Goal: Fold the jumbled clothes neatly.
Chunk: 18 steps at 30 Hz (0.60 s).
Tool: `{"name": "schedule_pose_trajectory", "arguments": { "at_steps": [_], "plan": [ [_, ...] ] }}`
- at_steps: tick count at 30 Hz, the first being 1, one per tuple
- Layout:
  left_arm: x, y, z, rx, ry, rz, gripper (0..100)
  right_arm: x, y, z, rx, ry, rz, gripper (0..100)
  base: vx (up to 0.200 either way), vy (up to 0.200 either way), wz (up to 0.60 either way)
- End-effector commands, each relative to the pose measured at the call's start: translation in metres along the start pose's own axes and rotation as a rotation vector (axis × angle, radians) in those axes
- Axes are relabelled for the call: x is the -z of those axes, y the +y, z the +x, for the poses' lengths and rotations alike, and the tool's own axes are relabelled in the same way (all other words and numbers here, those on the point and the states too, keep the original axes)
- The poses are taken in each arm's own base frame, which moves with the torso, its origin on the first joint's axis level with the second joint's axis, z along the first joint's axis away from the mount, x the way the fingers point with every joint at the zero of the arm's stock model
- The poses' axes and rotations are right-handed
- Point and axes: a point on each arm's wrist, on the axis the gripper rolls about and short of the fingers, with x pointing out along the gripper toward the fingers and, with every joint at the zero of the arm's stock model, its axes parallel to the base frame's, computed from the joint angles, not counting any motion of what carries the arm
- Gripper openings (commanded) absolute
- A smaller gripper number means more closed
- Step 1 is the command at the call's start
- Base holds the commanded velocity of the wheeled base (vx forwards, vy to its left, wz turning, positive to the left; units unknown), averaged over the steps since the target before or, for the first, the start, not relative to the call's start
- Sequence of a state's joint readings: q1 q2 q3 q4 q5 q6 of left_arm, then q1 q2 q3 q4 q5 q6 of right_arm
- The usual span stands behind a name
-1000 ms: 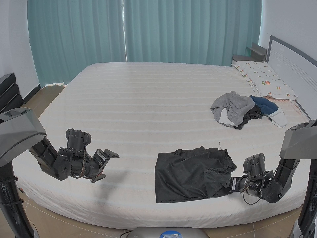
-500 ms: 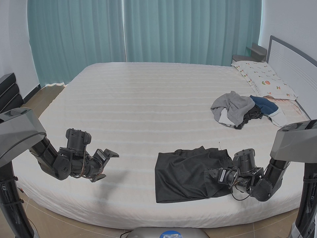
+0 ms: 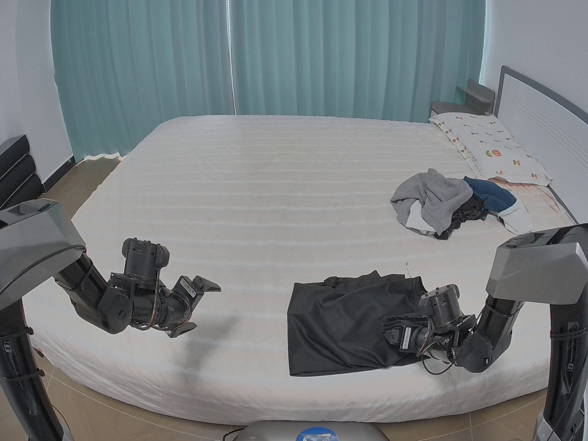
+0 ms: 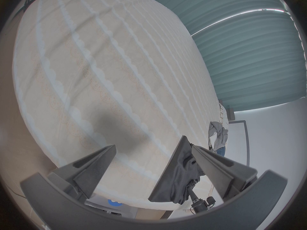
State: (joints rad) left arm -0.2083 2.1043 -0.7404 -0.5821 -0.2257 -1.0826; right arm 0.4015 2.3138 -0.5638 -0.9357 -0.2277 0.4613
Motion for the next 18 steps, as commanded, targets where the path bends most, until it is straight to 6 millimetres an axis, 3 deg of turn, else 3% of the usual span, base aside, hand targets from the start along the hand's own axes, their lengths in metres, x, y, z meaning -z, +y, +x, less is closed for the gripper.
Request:
{"name": "schedule_pose_trajectory", "arguments": {
  "at_steps": [1, 7, 13, 18],
  "plan": [
    [0.0, 0.001, 0.0, -0.002, 0.001, 0.001, 100, -0.008, -0.02, -0.027, 0.029, -0.015, -0.025, 100, 0.0, 0.0, 0.0],
    [0.001, 0.002, 0.0, -0.005, 0.002, 0.002, 100, -0.006, -0.049, -0.03, 0.099, 0.026, -0.088, 100, 0.0, 0.0, 0.0],
    [0.001, 0.002, 0.0, -0.005, 0.002, 0.005, 100, -0.005, -0.058, -0.038, 0.12, 0.039, -0.123, 100, 0.0, 0.0, 0.0],
    [0.001, 0.001, 0.0, -0.003, 0.003, 0.004, 100, -0.004, -0.061, -0.056, 0.132, 0.04, -0.184, 100, 0.0, 0.0, 0.0]
  ]
}}
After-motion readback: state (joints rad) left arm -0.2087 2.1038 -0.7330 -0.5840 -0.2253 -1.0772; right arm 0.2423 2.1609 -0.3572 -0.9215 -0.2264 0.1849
